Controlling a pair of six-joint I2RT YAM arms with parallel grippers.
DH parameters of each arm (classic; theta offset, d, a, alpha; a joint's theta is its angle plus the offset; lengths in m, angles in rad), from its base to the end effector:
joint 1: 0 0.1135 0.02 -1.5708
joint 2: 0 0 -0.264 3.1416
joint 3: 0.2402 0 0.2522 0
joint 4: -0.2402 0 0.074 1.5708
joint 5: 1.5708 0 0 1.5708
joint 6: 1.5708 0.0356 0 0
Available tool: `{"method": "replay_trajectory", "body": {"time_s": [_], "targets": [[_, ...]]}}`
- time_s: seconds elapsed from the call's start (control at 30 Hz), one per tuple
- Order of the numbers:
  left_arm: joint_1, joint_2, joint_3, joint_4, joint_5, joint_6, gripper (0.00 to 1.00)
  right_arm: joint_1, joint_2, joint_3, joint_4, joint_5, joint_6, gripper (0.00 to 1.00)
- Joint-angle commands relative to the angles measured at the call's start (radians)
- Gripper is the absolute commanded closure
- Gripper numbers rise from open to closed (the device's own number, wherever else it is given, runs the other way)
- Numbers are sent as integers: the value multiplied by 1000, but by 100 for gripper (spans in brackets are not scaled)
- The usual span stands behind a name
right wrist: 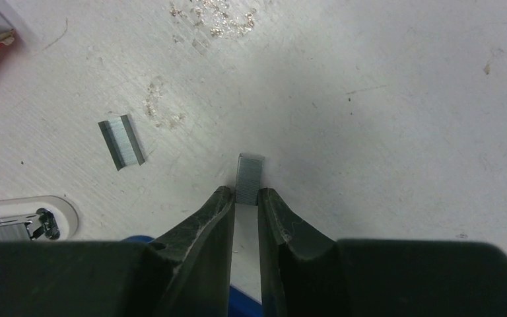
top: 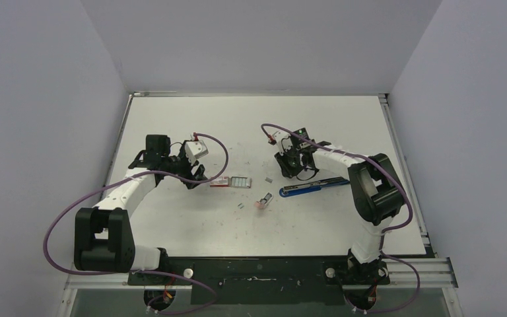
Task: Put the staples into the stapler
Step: Pick up the staple from the center of the board, then install the staple into the stapler.
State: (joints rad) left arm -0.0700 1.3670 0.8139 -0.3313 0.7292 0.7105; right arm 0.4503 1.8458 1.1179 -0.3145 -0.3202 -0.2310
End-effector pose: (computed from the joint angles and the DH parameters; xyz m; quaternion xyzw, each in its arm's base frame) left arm 0.2679 -0.0426 0.2166 0.4457 0.7680 -0.2197 0.4041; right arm 0.3272 0.1706 0.1563 -0.3576 0.8843 0.1812 0.2394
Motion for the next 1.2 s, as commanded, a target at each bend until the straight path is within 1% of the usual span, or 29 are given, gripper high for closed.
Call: {"method": "replay_trajectory", "body": {"time_s": [0.0,0.07,0.1,0.2,0.27,0.37,0.53,0.63,0.77,0.97,1.17], "targets": [[6,-22,8,39,22,1,30,-35,-37,22,6,-9,-78,85],[6,-19,11,39,25,0,30,-50,-59,38,-15,-44,-132,85],[6,-17,17,34,28,0,30,-75,-76,73,-79,-120,-234,84],[6,-13,30,28,41,-9,30,-105,-89,132,-219,-199,-386,83],[6,-6,44,33,51,-26,30,-116,-101,161,-334,-218,-489,83],[6,16,73,60,67,-81,30,-121,-134,183,-447,-213,-624,82],[6,65,114,107,73,-158,30,-119,-157,248,-648,-218,-798,82],[6,81,124,142,66,-190,30,-101,-156,286,-746,-211,-868,82],[6,102,137,170,78,-226,30,-45,-139,319,-823,-168,-927,82],[6,119,153,172,85,-245,29,25,-77,379,-903,-132,-973,82],[7,115,150,171,82,-249,29,88,-35,386,-910,-73,-996,82]]}}
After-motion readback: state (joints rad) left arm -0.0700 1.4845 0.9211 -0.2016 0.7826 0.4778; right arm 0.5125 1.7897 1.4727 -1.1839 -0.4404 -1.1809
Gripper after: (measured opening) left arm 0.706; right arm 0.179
